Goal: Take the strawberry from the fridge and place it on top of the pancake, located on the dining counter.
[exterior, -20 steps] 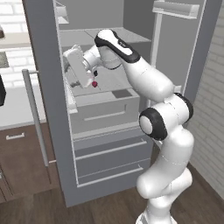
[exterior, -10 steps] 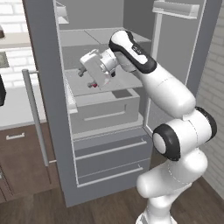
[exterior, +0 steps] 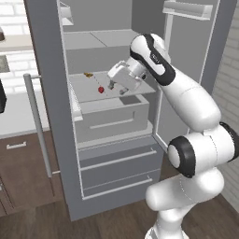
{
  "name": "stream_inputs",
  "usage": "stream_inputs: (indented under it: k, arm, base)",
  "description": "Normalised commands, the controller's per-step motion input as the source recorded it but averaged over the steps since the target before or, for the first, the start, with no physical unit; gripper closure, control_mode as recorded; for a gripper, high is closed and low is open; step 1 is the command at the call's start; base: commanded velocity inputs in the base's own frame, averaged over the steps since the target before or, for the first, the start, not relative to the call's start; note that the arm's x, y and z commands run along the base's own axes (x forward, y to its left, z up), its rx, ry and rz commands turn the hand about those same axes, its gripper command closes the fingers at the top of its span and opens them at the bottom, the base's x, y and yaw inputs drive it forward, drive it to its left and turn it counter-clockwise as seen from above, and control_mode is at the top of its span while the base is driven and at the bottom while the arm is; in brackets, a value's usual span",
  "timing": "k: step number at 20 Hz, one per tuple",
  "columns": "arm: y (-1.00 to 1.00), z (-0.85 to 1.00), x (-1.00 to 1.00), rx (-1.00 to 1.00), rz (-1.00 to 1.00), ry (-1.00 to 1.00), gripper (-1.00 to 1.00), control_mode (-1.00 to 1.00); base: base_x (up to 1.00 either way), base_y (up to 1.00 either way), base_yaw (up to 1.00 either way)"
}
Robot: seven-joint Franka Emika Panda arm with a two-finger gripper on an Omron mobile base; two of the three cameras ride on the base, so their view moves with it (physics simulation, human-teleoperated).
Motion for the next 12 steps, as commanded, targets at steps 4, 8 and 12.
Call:
stream_inputs:
  k: [4,8,12]
  arm:
    - [-0.57,-0.76,0.31,-0.13,0.02,-0.16,-1.0,-1.0]
    - [-0.25,-1.0,0.13,-0.03,-0.05,-0.37,-1.0,-1.0]
    - [-0.1,-0.98,0.09,0.01,-0.27,-0.47,-1.0,-1.0]
  base:
    - [0.0,0.0,0.0]
    - [0.0,0.0,0.0]
    - [0.0,0.0,0.0]
